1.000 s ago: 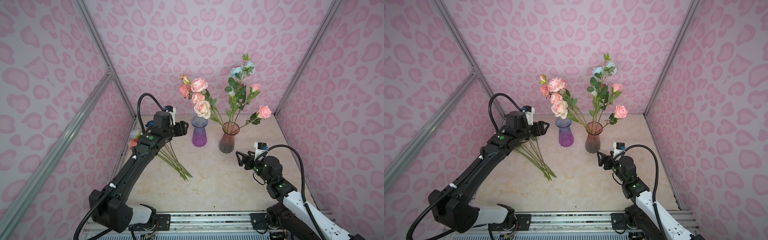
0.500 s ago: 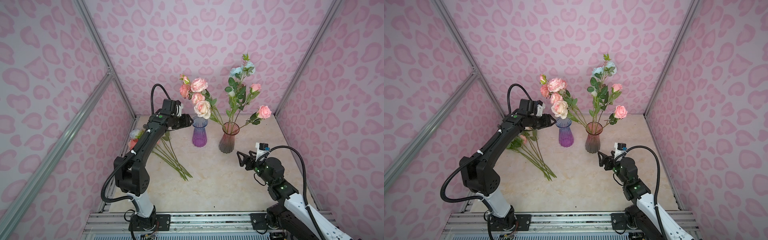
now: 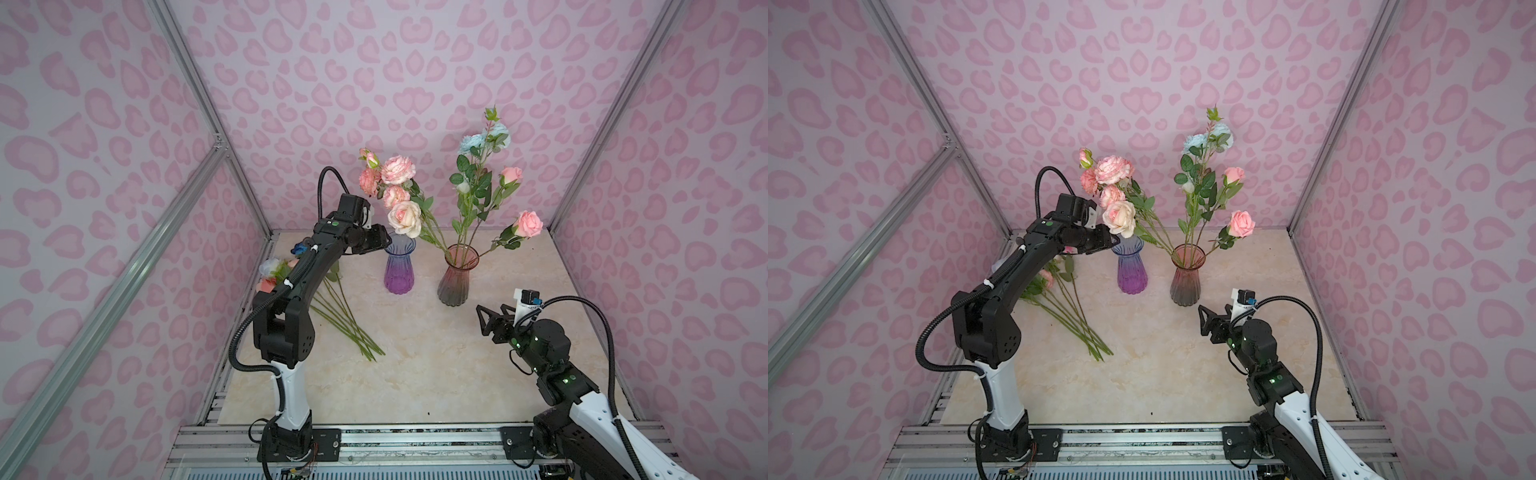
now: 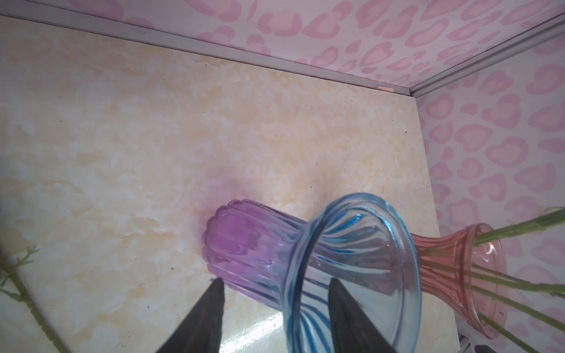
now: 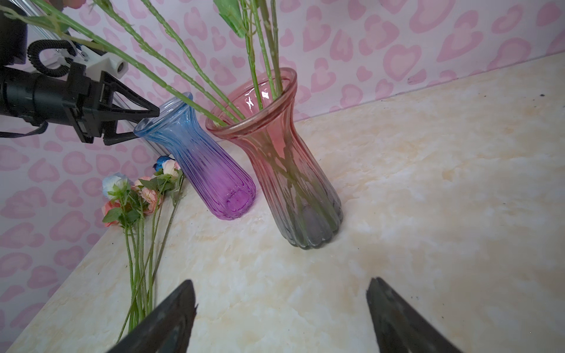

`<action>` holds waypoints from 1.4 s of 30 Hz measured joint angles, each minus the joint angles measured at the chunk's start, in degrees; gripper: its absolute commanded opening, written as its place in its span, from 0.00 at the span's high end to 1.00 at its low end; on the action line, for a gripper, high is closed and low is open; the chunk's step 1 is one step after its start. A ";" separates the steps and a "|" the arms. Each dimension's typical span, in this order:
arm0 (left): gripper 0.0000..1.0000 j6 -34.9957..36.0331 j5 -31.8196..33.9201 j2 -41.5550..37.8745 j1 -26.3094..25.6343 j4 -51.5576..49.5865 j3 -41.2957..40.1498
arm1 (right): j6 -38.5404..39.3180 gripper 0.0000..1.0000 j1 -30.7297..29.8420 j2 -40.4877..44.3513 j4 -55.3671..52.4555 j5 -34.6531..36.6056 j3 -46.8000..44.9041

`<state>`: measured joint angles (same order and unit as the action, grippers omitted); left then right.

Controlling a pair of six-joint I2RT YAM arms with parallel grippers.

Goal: Arrange flowers in a vase
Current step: Pick up the vase from the top-center of the table.

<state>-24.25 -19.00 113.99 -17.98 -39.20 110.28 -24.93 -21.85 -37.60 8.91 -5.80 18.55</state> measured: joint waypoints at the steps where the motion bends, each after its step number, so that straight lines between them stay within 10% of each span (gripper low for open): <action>1: 0.49 -0.15 0.24 0.31 -0.13 -0.46 0.68 | 0.00 0.11 0.00 0.37 0.02 0.09 -0.20; 42: 0.97 1.29 7.04 9.11 -1.86 -19.65 18.03 | -1.46 0.11 0.00 9.73 0.22 1.90 -3.41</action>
<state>-22.96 -11.97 123.11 -19.84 -58.85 128.31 -26.39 -21.85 -27.88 9.13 -3.90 15.14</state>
